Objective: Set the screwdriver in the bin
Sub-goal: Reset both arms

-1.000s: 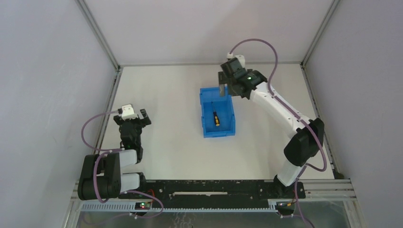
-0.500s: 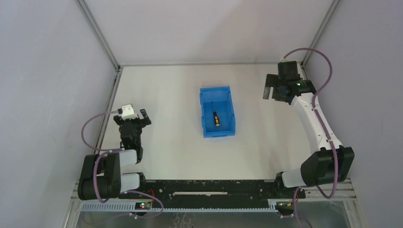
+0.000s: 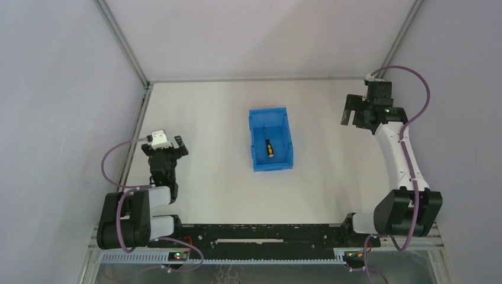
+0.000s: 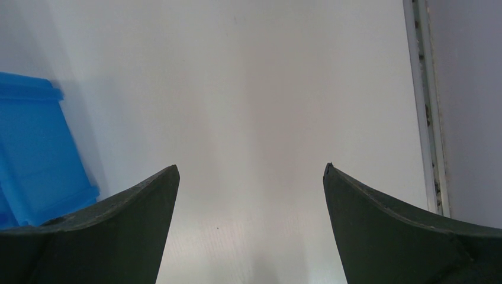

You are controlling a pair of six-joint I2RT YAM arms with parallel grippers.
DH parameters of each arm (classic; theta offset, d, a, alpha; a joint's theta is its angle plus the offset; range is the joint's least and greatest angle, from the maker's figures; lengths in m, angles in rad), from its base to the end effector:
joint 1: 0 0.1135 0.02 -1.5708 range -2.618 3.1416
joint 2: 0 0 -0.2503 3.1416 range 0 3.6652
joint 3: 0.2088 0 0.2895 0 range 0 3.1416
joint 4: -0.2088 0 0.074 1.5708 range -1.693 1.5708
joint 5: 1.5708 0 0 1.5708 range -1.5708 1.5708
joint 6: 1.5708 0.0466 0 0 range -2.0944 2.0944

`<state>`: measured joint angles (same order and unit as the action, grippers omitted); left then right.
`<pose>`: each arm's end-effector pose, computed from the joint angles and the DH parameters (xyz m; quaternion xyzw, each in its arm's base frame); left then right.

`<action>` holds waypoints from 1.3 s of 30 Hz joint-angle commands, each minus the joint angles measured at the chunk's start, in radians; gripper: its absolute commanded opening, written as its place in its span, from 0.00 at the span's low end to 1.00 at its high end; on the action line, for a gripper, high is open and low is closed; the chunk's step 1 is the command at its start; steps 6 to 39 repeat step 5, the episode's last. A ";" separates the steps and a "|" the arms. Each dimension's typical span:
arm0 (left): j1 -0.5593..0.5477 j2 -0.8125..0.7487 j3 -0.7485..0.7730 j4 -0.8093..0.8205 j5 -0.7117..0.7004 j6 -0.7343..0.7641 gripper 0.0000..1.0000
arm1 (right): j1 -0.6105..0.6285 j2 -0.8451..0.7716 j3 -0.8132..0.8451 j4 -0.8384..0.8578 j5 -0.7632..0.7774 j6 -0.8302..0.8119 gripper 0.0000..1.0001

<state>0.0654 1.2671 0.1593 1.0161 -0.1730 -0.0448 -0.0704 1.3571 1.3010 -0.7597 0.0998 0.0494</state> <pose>0.2437 0.0240 0.1148 -0.0987 0.7317 0.0707 0.6707 0.3344 -0.0282 0.3145 0.0739 0.9257 -0.0502 0.3676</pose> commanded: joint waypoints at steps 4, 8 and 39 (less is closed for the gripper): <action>-0.006 -0.009 0.033 0.036 -0.009 0.016 1.00 | -0.028 -0.061 -0.040 0.097 -0.071 -0.013 1.00; -0.006 -0.009 0.033 0.036 -0.009 0.017 1.00 | -0.030 -0.070 -0.045 0.111 -0.077 -0.012 0.99; -0.006 -0.009 0.033 0.036 -0.009 0.017 1.00 | -0.030 -0.070 -0.045 0.111 -0.077 -0.012 0.99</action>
